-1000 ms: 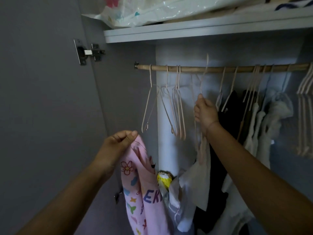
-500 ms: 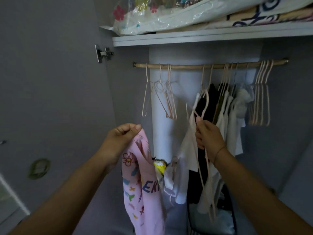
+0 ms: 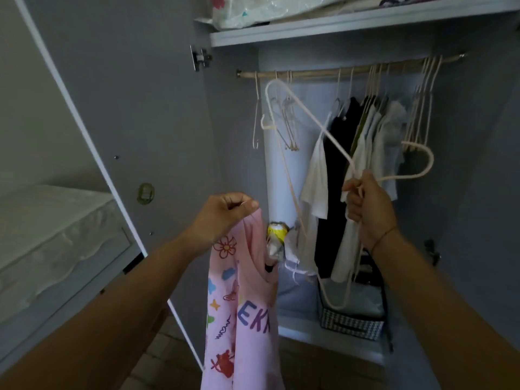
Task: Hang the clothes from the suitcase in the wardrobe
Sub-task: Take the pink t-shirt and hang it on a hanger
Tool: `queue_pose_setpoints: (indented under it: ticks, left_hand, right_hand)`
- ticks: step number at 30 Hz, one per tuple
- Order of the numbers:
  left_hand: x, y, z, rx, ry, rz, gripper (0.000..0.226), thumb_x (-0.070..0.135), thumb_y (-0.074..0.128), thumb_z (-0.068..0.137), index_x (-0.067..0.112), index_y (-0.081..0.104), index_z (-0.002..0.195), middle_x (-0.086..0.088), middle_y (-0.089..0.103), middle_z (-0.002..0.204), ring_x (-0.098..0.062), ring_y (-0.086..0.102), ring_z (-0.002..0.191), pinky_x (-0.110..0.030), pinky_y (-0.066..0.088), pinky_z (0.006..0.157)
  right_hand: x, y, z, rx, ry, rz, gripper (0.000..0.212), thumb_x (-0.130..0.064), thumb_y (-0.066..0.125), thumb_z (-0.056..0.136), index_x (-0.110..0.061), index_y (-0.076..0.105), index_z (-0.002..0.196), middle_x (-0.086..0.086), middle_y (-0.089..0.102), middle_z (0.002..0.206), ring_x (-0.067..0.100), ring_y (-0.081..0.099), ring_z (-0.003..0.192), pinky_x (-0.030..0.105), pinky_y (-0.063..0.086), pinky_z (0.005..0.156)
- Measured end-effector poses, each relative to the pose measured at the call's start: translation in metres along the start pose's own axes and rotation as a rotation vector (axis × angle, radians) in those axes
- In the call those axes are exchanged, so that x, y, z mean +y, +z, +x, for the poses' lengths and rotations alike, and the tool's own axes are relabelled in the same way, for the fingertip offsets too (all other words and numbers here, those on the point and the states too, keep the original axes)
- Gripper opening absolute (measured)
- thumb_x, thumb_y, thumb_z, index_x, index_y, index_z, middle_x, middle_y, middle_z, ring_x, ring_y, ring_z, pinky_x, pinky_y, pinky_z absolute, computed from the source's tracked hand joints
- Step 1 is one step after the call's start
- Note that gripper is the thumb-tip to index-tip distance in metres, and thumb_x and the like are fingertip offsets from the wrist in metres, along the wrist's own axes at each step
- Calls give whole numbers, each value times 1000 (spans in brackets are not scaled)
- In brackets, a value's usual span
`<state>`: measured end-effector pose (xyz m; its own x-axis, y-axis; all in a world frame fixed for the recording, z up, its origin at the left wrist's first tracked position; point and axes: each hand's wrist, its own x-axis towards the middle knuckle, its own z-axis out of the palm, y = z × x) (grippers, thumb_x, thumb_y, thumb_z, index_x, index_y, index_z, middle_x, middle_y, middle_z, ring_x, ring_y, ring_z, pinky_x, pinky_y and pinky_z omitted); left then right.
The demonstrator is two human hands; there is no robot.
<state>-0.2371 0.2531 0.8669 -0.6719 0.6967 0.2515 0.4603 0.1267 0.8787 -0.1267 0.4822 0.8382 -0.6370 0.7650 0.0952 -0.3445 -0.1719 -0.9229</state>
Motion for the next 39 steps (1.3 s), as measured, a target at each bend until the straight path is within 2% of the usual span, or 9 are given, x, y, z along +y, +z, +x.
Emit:
queue_pose_setpoints:
  ticks: [6,9,13,15,18,23,27,35,39]
  left_hand:
    - [15,5,-25,-33,33,42,29,15,58,92,-11,59,78,-10,49,69,-11,45,63,-13,39,59]
    - [25,9,-28,-31,48,38,24,14,59,92,-2,62,74,-3,51,66,-5,47,60,-10,40,59]
    - [34,16,-24,21,17,15,20,14,60,91,-1,64,79,2,48,62,0,41,54,-9,38,55]
    - [37,19,-20,28,7,4,18,15,60,91,4,64,77,-1,52,64,-4,45,59,-12,39,57]
    - [43,22,-12,61,-5,-9,19,17,60,91,1,66,82,-14,56,74,-20,48,67,-20,42,60]
    - [49,20,-4,158,-18,-36,25,19,59,92,-4,64,85,-17,64,77,-19,56,68,-23,46,65]
    - [38,18,-4,224,-74,-43,24,21,58,92,6,66,75,-3,68,63,-12,61,56,-17,47,55]
    - [26,31,4,242,-128,3,26,25,57,93,7,65,75,-4,68,63,-10,59,54,-13,46,53]
    - [32,31,8,179,-111,42,28,25,57,92,2,67,81,-14,66,72,-16,58,63,-16,47,60]
  right_hand:
    - [-29,2,-21,-28,-87,306,60,-47,32,98,-23,36,43,-8,24,38,7,16,33,13,12,35]
    - [-40,2,-20,-118,-67,414,64,-40,29,99,-24,32,38,-8,20,36,7,13,31,11,11,36]
    - [-49,1,-12,-211,-58,523,60,-35,28,96,-22,31,38,-7,19,35,8,12,31,12,9,37]
    - [-46,2,-7,-230,-67,556,57,-34,27,94,-22,30,38,-7,19,35,8,13,31,12,9,38]
    - [-31,6,0,-212,-45,563,55,-32,25,93,-22,30,39,-6,21,36,9,14,33,14,11,37]
    - [18,10,12,-229,98,357,53,-23,25,90,-22,28,37,-6,21,38,7,13,34,19,5,42]
    - [37,6,20,-286,172,228,52,-21,24,89,-22,28,37,-4,21,38,8,13,34,13,10,38]
    - [-7,20,22,-452,94,456,35,-26,34,69,-21,30,35,-4,24,39,10,19,38,23,14,41]
    - [10,34,28,-418,154,448,49,-19,22,83,-21,30,34,-4,24,38,9,19,35,18,19,36]
